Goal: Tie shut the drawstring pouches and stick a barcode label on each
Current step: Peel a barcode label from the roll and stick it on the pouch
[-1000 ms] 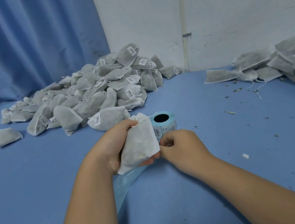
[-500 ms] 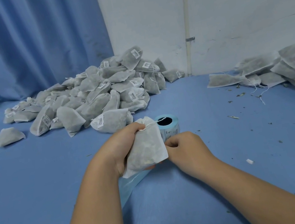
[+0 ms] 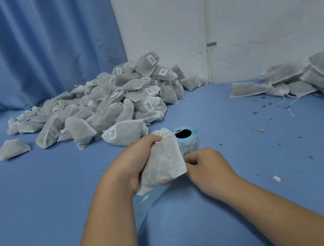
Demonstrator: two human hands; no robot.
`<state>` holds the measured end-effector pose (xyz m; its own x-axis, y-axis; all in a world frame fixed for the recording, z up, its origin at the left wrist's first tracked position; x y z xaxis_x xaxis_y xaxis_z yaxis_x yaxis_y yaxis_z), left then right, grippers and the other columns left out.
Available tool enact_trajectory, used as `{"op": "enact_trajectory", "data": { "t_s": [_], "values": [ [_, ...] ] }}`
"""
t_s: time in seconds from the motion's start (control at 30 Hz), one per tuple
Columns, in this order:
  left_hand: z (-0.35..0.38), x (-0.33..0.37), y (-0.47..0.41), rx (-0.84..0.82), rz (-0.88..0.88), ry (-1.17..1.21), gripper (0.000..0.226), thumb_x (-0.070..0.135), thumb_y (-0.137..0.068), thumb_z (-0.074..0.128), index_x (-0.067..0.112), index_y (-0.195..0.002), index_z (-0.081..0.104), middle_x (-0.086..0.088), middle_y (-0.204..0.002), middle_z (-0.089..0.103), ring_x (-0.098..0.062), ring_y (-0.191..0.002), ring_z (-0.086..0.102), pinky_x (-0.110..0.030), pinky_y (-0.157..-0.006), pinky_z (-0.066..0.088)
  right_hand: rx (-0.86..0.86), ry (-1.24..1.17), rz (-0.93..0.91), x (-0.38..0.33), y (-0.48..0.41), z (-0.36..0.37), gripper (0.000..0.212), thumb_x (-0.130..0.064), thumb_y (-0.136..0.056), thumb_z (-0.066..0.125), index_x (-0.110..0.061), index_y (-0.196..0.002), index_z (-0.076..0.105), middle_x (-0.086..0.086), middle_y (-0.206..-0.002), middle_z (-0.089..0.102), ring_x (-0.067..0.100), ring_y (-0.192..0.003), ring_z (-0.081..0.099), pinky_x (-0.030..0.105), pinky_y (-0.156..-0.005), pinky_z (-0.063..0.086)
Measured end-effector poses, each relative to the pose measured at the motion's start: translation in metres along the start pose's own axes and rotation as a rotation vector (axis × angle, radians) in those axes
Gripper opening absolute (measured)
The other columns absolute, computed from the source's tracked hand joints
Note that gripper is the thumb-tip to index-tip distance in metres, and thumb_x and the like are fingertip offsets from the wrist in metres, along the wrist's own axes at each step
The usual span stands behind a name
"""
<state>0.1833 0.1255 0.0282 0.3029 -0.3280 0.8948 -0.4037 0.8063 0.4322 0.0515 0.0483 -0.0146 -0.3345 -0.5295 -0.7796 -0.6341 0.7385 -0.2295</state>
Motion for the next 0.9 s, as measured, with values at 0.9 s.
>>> {"op": "enact_trajectory", "data": {
  "t_s": [0.9],
  "values": [
    [-0.0030,-0.0002,-0.0010,0.064,0.063,-0.028,0.025,0.031,-0.089,0.057,0.009,-0.099,0.063,-0.029,-0.115,0.067,-0.046,-0.108,0.064,-0.058,-0.101,0.045,0.093,0.148,0.073,0.0096,0.0025,-0.0078,0.018,-0.017,-0.076,0.055,-0.001,-0.070,0.057,0.010,-0.066,0.052,0.015,-0.060,0.039,0.030,-0.056,0.034]
  ]
}}
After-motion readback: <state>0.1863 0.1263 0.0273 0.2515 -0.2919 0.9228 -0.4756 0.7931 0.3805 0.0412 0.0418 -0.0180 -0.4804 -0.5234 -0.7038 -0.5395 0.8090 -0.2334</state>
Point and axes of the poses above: each hand's wrist, its own y-axis away from the middle knuckle, its own z-axis out of the palm, x = y × z, the point moved 1 cm from there along -y, towards the middle knuckle
